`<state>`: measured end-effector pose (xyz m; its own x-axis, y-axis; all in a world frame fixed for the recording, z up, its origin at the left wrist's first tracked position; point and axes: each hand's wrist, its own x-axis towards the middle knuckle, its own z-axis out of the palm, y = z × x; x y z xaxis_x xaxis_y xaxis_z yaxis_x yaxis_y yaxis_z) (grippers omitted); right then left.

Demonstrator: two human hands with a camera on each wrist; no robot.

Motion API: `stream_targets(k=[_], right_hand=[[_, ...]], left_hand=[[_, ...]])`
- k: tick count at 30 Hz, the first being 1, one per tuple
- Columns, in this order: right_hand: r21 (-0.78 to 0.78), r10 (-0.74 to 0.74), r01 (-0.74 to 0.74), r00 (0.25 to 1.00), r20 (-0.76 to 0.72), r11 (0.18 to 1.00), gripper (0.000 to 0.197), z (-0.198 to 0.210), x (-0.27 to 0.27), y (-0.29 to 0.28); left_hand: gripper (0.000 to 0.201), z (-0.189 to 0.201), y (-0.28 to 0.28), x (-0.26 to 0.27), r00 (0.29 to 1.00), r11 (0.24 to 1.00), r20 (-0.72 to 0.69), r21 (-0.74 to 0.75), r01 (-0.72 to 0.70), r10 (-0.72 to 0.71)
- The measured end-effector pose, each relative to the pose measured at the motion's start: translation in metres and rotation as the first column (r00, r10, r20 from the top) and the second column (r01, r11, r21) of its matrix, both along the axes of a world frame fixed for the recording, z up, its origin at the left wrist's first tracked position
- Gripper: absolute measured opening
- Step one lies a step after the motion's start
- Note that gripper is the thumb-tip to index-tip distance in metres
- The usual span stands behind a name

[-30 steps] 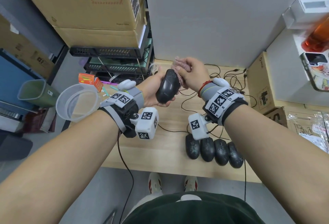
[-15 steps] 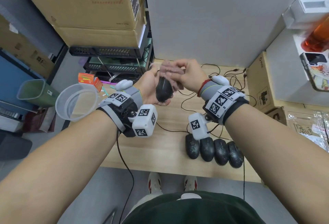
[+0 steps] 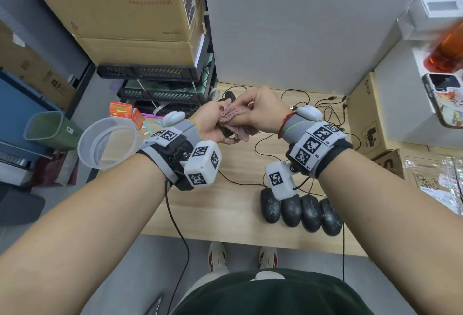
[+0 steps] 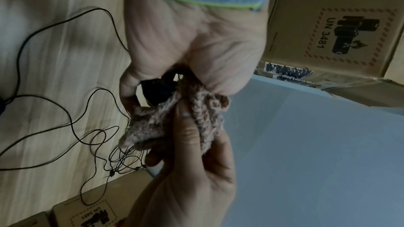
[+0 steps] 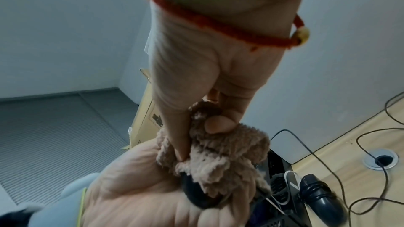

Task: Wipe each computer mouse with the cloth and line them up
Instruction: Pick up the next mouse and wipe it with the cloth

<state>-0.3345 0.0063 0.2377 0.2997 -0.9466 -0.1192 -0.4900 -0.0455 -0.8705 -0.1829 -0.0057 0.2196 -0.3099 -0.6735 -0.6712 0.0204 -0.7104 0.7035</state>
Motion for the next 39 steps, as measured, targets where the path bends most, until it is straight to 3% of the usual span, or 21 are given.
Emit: stream_targets(k=[8, 10, 12, 14, 16, 20, 22, 24, 27, 29, 34, 39], right_hand=[[-0.029, -0.247, 0.256, 0.953, 0.176, 0.966, 0.016, -0.008, -0.006, -0.002], [0.014, -0.211, 0.213, 0.956, 0.203, 0.977, 0.018, -0.008, -0.005, 0.000], [0.050, -0.079, 0.071, 0.982, 0.173, 0.996, 0.017, -0.005, -0.002, 0.006], [0.077, 0.066, -0.075, 0.990, 0.122, 0.994, 0.017, -0.001, 0.002, 0.012], [0.092, 0.108, -0.114, 0.992, 0.068, 0.989, 0.017, 0.004, 0.003, 0.012], [0.007, -0.095, 0.095, 0.995, 0.013, 0.995, 0.017, 0.007, -0.001, 0.003], [-0.027, -0.104, 0.104, 0.995, 0.007, 0.994, 0.018, 0.006, 0.000, 0.003], [-0.002, -0.014, 0.014, 1.000, 0.016, 1.000, 0.021, 0.004, 0.001, 0.008], [0.089, 0.220, -0.212, 0.972, -0.088, 0.973, 0.015, -0.002, 0.002, 0.019], [0.104, 0.243, -0.231, 0.963, -0.118, 0.967, 0.016, -0.002, 0.002, 0.021], [-0.058, -0.096, 0.098, 0.995, 0.033, 0.993, 0.026, -0.003, 0.000, 0.009], [-0.162, -0.025, 0.020, 0.999, -0.032, 0.987, 0.028, -0.015, 0.006, 0.009]], left_hand=[[0.024, -0.001, -0.005, 0.009, 0.995, 0.993, -0.022, -0.052, -0.102, 0.101], [0.020, 0.003, -0.003, 0.009, 0.995, 0.994, -0.018, -0.043, -0.102, 0.101], [0.036, 0.008, 0.000, 0.006, 0.998, 0.999, -0.043, -0.021, -0.051, 0.050], [0.076, 0.010, 0.004, 0.002, 0.994, 0.999, -0.095, 0.017, -0.045, 0.046], [0.087, 0.008, 0.004, -0.001, 0.989, 0.999, -0.143, 0.024, -0.035, 0.038], [0.058, 0.009, 0.006, 0.001, 0.998, 1.000, -0.056, 0.009, 0.012, -0.012], [0.052, 0.010, 0.003, 0.004, 0.999, 1.000, -0.037, 0.004, 0.007, -0.007], [0.050, 0.013, 0.004, 0.005, 0.999, 0.999, -0.037, -0.002, 0.039, -0.039], [0.044, 0.013, 0.004, 0.006, 0.997, 0.998, -0.017, 0.004, -0.070, 0.070], [0.037, 0.010, 0.002, 0.006, 0.997, 0.997, -0.020, 0.003, -0.072, 0.072], [0.032, 0.014, 0.006, -0.002, 0.999, 0.999, -0.046, 0.033, -0.026, 0.028], [0.028, 0.011, 0.003, -0.003, 0.999, 0.999, -0.035, -0.009, -0.032, 0.031]])
